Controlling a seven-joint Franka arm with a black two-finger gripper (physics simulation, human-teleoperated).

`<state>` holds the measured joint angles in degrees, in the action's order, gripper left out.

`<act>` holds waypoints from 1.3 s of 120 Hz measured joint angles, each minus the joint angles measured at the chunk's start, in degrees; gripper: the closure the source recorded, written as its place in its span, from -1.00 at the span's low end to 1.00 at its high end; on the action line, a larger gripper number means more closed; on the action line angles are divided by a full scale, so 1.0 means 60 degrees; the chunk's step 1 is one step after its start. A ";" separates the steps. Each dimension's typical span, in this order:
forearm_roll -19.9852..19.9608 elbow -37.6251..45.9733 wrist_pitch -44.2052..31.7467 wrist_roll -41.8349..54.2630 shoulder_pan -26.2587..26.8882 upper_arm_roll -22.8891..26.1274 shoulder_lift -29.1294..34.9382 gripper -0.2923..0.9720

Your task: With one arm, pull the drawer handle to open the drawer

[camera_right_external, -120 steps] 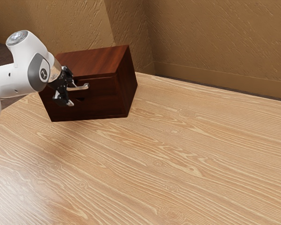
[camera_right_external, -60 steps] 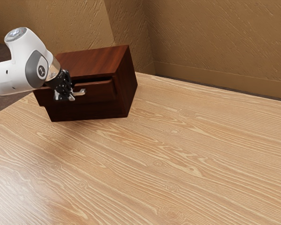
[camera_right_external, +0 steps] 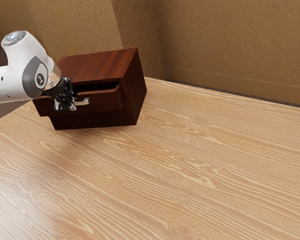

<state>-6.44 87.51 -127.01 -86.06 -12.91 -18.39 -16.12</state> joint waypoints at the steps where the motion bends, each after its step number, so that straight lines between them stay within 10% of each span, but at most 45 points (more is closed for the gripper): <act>1: 0.0003 0.0028 -0.0009 -0.0003 0.0006 -0.0001 0.0019 0.70; 156: 0.0835 0.4410 -0.1538 -0.0412 0.0473 0.0057 0.3536 0.69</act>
<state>-1.43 113.97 -136.24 -88.53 -10.07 -18.05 5.10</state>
